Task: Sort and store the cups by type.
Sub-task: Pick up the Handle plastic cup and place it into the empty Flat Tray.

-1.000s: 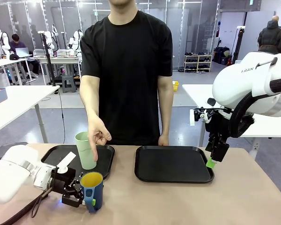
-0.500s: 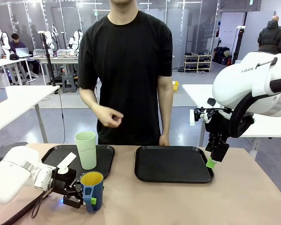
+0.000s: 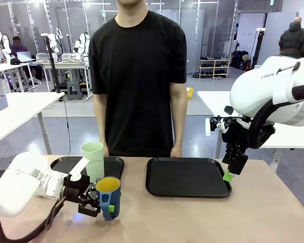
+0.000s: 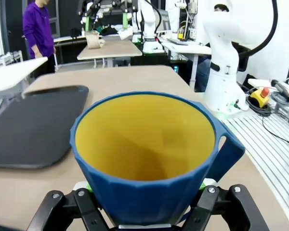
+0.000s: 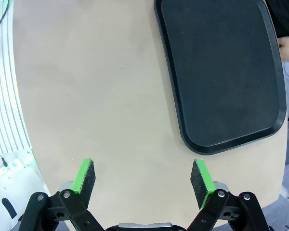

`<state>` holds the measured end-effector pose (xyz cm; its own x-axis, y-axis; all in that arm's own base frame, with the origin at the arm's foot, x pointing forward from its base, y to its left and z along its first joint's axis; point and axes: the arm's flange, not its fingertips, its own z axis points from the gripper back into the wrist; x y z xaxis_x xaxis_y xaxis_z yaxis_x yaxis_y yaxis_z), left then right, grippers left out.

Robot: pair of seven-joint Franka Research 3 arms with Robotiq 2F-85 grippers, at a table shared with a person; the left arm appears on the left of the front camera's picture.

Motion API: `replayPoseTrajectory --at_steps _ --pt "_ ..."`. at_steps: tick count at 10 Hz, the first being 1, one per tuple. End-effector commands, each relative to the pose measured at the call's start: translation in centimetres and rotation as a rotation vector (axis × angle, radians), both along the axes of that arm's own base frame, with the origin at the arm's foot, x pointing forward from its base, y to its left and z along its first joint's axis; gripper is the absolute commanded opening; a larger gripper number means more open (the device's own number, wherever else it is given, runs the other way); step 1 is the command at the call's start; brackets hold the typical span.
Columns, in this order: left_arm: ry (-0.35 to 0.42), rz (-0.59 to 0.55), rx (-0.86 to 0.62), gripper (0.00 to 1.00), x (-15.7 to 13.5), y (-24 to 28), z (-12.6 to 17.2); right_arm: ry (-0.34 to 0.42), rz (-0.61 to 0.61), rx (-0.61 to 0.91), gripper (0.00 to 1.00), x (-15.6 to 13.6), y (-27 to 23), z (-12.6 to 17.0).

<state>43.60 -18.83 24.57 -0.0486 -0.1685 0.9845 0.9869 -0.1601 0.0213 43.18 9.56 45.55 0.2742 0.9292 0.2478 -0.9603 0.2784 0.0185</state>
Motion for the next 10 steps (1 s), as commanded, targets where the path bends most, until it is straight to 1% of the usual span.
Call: replayPoseTrajectory --at_steps 1,3,4,5,8,9,10 --pt "-0.070 0.038 0.000 0.33 -1.9 -0.8 1.8 -0.010 -0.017 0.003 1.00 -0.3 0.0 -0.2" --pt "-0.071 0.061 0.018 0.33 -2.2 -0.9 2.4 -0.010 -0.017 0.003 1.00 -0.3 0.0 -0.2" --pt "-0.076 0.004 0.003 0.33 -2.9 -0.7 3.0 -0.010 -0.017 0.003 1.00 -0.3 0.0 -0.2" --pt "-0.043 0.016 0.001 0.33 -1.4 -0.7 2.6 -0.010 -0.017 0.003 1.00 -0.3 0.0 -0.2" --pt "-0.043 0.016 0.001 0.33 -1.4 -0.7 2.6 -0.010 -0.017 0.003 1.00 -0.3 0.0 -0.2" --pt "-0.038 0.018 0.005 0.72 -1.9 -0.5 2.6 -0.010 -0.017 0.003 1.00 -0.3 0.0 -0.2" --pt "-0.044 -0.009 0.008 0.72 -1.5 -2.2 1.8 -0.010 -0.017 0.003 1.00 -0.3 0.0 -0.2"
